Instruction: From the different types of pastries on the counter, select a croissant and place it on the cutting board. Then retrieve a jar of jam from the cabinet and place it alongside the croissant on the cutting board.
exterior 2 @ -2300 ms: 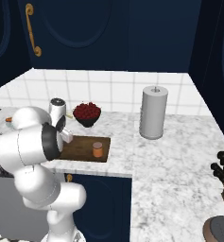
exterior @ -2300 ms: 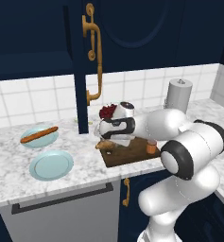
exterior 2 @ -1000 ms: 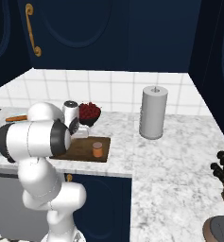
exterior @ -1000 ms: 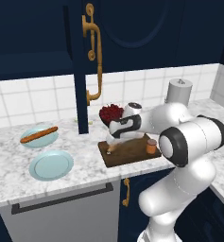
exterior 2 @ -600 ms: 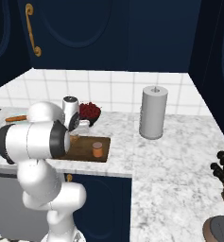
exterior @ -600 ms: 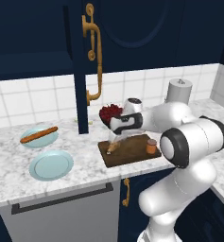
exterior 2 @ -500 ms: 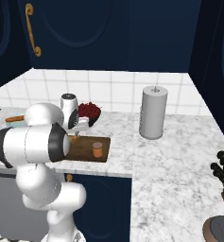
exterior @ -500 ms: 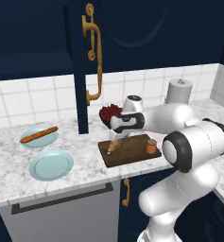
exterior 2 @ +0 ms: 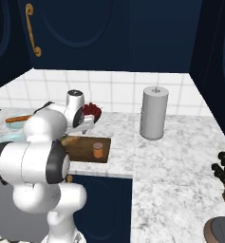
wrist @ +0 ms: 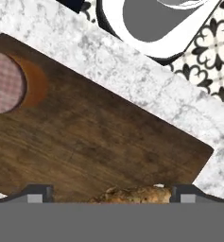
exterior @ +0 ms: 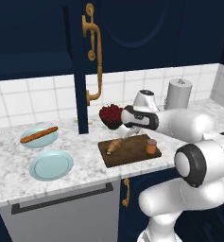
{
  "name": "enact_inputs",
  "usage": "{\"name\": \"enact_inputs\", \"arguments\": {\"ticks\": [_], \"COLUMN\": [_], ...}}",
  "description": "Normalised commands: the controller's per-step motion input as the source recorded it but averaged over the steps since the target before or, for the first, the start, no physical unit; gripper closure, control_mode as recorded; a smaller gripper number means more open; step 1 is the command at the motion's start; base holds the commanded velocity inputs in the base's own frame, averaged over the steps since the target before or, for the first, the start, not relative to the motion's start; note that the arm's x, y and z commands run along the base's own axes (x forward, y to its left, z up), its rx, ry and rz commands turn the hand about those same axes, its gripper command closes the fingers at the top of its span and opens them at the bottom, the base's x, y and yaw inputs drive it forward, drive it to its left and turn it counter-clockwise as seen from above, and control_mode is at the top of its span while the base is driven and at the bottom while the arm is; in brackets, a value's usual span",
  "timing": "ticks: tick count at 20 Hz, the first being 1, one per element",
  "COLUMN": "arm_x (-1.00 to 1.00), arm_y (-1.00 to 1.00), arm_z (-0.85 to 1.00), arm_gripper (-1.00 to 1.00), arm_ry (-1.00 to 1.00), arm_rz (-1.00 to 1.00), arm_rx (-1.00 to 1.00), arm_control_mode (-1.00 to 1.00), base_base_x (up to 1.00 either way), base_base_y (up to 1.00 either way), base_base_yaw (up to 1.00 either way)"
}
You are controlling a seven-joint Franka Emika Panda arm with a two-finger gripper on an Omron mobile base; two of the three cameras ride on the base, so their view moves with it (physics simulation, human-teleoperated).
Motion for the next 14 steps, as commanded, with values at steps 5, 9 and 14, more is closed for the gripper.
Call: {"name": "enact_inputs", "arguments": {"ticks": [5,9,14], "arm_x": [-0.59,-0.23,-0.15], "arm_y": [-0.82,-0.93,-0.59], "arm_z": [-0.09,-0.34,-0.22], "arm_gripper": [-1.00,-1.00,-1.00], "arm_ry": [-0.16,-0.19,-0.07], "arm_rz": [0.04,0.00,-0.02], "arm_rx": [0.00,0.00,0.02], "arm_control_mode": [-1.00,-1.00,-1.00], "base_base_x": [0.00,0.00,0.00], "base_base_y": [0.00,0.00,0.00], "base_base_yaw": [0.00,0.00,0.00]}}
